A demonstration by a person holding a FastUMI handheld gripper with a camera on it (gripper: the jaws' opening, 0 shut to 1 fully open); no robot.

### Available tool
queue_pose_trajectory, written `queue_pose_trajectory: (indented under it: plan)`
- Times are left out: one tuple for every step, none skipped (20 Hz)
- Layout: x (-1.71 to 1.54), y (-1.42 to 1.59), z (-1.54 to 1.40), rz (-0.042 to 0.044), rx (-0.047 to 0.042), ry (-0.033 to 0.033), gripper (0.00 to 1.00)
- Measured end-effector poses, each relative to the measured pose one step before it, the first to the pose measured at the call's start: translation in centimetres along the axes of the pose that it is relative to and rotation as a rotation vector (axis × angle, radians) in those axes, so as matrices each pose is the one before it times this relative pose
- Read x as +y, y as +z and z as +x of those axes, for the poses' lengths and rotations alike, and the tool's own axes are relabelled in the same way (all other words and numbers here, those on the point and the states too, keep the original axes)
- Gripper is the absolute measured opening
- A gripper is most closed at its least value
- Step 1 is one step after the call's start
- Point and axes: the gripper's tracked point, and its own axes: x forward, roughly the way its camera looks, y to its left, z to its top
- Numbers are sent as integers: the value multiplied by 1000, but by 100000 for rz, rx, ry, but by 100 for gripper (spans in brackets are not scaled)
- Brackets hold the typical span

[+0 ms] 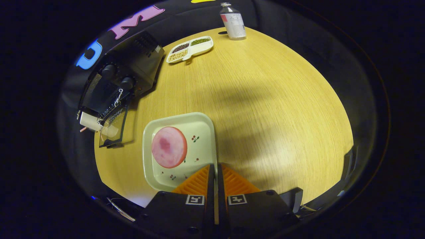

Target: Open the toaster oven, put the food inside, and close the toaster oven door.

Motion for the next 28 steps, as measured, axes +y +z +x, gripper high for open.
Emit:
queue_pose_trajectory:
  plan:
    - [156,11,-284,-775,-1015,617,10]
    - [-35,8,-168,265,-552,890,9]
    - [73,9,20,2459,-151,1557,8]
    - [197,-182,378,5456,-96,2222,6]
    - [529,-433,-120,7082,1599,3440,6]
    - [223,-227,-28,7408,435,1537,6]
    - [249,-25,-50,6028,-800,1872,6]
    - [407,46,-322,4867,-1549,2155,6]
    - [480,-74,-429,4148,-1714,2106,6]
    - [436,103,-337,3437,-1919,1829,6]
    - [630,180,-447,3017,-2154,2429,6]
    - [554,227,-287,2414,-2209,1788,6]
    - [530,32,-223,2538,-2094,1806,6]
    - [402,187,-176,2870,-2115,1605,6]
    - [530,17,-224,2895,-1845,1588,6]
    - [152,58,-176,2254,-1955,860,6]
    - [277,-134,-226,2462,-1603,1332,6]
    - [96,-60,-266,2513,-1517,925,6]
    - [34,-115,-353,2632,-1521,925,6]
    - [135,-87,-107,2398,-994,1095,6]
    - [216,-286,-90,2117,-1056,1224,6]
    - [256,-266,-48,1343,-738,1086,6]
    - [399,-431,-42,719,-384,1152,6]
    - [432,-588,-395,345,-742,621,6]
    - [746,-1361,-1351,-7,-35,1237,6]
    - [701,-888,-375,25,586,780,6]
    - [849,-806,-304,-373,341,1674,6]
    - [1065,-705,186,-753,702,2012,6]
